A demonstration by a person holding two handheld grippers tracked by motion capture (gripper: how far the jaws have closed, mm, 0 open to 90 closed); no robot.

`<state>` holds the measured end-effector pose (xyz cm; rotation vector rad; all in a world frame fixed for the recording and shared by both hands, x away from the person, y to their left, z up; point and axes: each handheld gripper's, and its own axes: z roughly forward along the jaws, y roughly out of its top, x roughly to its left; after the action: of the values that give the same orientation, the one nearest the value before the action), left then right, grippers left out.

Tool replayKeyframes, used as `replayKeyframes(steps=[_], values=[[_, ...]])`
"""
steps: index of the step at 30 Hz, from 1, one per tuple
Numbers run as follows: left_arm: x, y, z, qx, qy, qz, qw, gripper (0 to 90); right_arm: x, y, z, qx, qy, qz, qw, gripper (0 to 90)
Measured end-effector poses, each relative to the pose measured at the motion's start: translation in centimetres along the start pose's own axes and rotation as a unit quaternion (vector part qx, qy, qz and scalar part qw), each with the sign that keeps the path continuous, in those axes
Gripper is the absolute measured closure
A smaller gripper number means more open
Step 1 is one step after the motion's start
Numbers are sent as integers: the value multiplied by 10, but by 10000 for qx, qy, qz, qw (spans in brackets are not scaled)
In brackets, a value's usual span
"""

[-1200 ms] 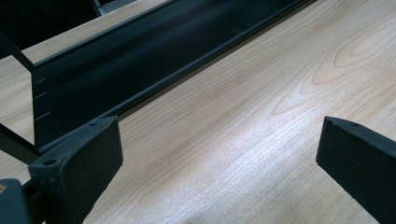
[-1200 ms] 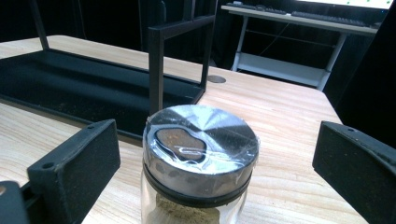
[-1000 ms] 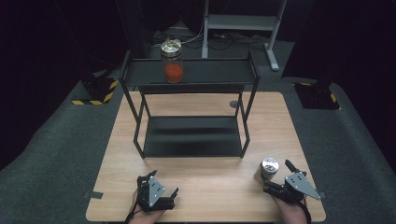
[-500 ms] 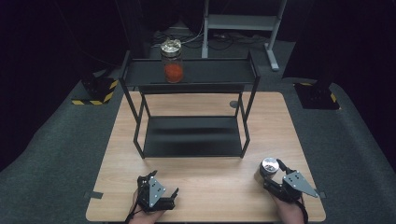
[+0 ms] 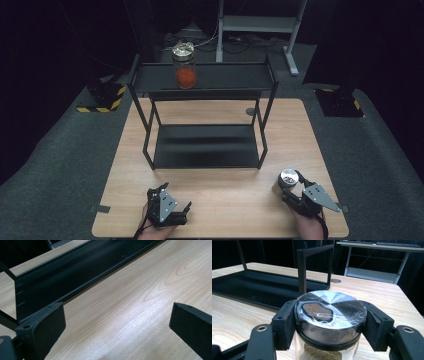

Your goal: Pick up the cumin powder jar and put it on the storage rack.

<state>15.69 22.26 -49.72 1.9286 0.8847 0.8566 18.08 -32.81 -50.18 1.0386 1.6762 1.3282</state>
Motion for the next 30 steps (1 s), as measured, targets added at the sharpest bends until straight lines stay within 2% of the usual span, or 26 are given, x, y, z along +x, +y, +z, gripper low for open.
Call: replayKeyframes(steps=[6,14,23,30], values=[[1,-1,0,-16,-28,15,10000,8,5,10,-5,-98,89,-65,9999,342],[1,-1,0,-29,-39,20,10000,8,20,30,-9,-313,294,-141,9990,342],[0,-1,0,-37,-59,90,9999,8,33,56,3,-484,513,-96,9975,342],[0,-2,-1,-57,-83,127,9999,8,41,71,12,-547,619,-155,9965,342]])
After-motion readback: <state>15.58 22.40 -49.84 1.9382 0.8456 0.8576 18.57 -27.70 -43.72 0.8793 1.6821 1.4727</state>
